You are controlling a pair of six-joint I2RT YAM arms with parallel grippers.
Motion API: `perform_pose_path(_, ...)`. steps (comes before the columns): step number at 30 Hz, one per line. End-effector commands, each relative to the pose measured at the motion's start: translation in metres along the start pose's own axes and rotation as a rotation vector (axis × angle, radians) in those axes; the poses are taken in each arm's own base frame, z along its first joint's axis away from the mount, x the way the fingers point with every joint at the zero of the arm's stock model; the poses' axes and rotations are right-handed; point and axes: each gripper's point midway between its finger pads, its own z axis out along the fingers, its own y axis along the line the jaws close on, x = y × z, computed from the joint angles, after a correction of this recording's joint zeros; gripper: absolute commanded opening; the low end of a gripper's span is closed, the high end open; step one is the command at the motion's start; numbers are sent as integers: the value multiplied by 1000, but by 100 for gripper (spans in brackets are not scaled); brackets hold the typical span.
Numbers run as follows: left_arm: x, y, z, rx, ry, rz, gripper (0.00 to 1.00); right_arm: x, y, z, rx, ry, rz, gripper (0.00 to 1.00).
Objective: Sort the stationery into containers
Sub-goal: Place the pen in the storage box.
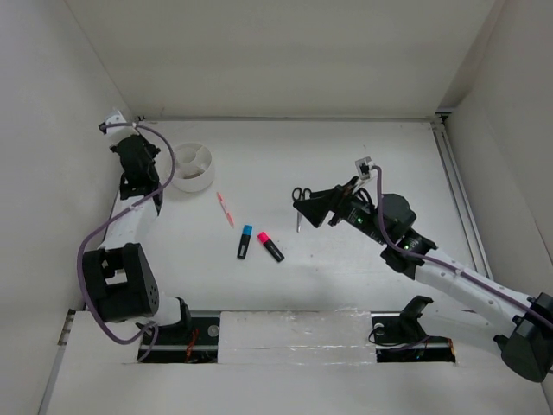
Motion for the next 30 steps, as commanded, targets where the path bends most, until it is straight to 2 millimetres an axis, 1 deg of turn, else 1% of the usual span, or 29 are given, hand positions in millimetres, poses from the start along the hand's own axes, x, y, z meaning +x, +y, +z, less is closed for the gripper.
perform_pose_path(1, -29, -18, 3, 208, -73, -62, 0, -5, 2, -3, -26, -19, -32, 99)
perform_pose_path(2, -22, -21, 4, 248, -48, -56, 0, -5, 2, -3, -26, -19, -32, 99)
perform_pose_path(3, -24, -26, 3, 275, -55, -47, 0, -4, 4, -3, -34, -12, -32, 99)
perform_pose_path(4, -18, -30, 4, 304, -43, -31, 0, -2, 5, -4, -44, -5, -32, 99)
perform_pose_path(5, -15, -38, 3, 356, -28, -13, 0, -2, 5, -4, -44, -5, -32, 99)
perform_pose_path(6, -2, -40, 7, 374, 0, 8, 0, 1, 6, -5, -51, 11, -31, 99)
perform_pose_path(7, -2, -41, 9, 399, 5, 20, 0, 2, 7, -5, -58, 17, -31, 99)
perform_pose_path(9, 15, -48, 9, 456, 51, 33, 0, 5, 6, -7, -53, 23, -30, 99)
perform_pose_path(10, 20, -50, 8, 473, 65, 34, 0, 1, 9, -9, -61, 14, -32, 99)
perform_pose_path(11, 25, -52, 8, 490, 80, 34, 0, 5, 6, -10, -55, 21, -30, 99)
perform_pose_path(12, 21, -57, 7, 512, 75, 35, 0, 3, 8, -12, -58, 17, -31, 99)
perform_pose_path(13, 30, -55, 9, 506, 98, 34, 0, 0, 10, -14, -64, 9, -33, 99)
perform_pose_path(14, 30, -55, 9, 506, 99, 34, 0, 0, 10, -14, -64, 9, -33, 99)
perform_pose_path(15, 39, -52, 10, 501, 115, 44, 0, 1, 12, -16, -72, 14, -33, 99)
perform_pose_path(16, 38, -50, 11, 488, 112, 44, 0, 1, 12, -16, -72, 14, -33, 99)
perform_pose_path(17, 44, -47, 10, 485, 121, 54, 0, -1, 15, -18, -77, 7, -35, 99)
perform_pose_path(20, 44, -47, 10, 486, 117, 72, 0, 0, 16, -18, -84, 13, -35, 99)
perform_pose_path(21, 50, -45, 11, 483, 132, 82, 0, 0, 16, -18, -84, 13, -35, 99)
perform_pose_path(22, 50, -45, 11, 482, 132, 82, 0, 0, 16, -18, -84, 13, -35, 99)
perform_pose_path(25, 70, -35, 13, 454, 172, 103, 0, 0, 16, -18, -84, 13, -35, 99)
perform_pose_path(26, 69, -32, 15, 432, 167, 104, 0, 0, 16, -18, -84, 13, -35, 99)
perform_pose_path(27, 78, -28, 15, 427, 186, 113, 0, 0, 16, -18, -84, 13, -35, 99)
perform_pose_path(29, 78, -26, 16, 415, 181, 122, 0, 0, 16, -18, -84, 13, -35, 99)
perform_pose_path(30, 82, -23, 18, 404, 188, 123, 0, 0, 16, -18, -84, 13, -35, 99)
